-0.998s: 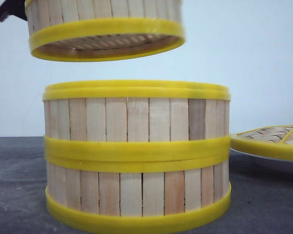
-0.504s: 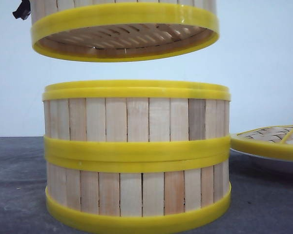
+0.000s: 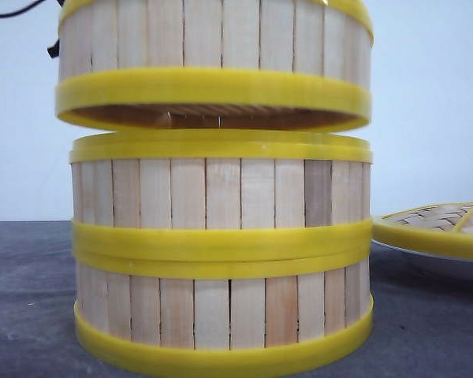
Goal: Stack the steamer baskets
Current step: 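Lower the basket onto the top of the stack with the left gripper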
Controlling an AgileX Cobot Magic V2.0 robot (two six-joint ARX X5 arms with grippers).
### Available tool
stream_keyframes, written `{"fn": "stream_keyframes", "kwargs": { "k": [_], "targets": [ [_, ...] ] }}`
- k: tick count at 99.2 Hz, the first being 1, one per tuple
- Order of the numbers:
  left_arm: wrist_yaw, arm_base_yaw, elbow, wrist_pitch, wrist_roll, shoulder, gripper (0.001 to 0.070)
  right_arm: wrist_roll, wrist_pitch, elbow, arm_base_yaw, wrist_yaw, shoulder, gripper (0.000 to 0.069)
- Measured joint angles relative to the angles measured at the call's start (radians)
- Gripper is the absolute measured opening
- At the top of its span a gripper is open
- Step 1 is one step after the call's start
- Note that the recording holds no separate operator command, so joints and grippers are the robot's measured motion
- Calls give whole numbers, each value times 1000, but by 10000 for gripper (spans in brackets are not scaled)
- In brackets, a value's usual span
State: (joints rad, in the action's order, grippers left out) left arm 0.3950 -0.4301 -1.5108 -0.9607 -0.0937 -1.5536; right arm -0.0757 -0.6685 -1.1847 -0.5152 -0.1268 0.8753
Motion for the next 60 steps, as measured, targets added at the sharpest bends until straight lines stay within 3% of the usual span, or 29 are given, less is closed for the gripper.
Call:
{"fn": "stream_keyframes", "kwargs": {
  "k": [60],
  "targets": [
    [2, 0, 0, 36, -11, -29, 35, 0, 0, 0, 0, 0, 0, 383]
  ]
}}
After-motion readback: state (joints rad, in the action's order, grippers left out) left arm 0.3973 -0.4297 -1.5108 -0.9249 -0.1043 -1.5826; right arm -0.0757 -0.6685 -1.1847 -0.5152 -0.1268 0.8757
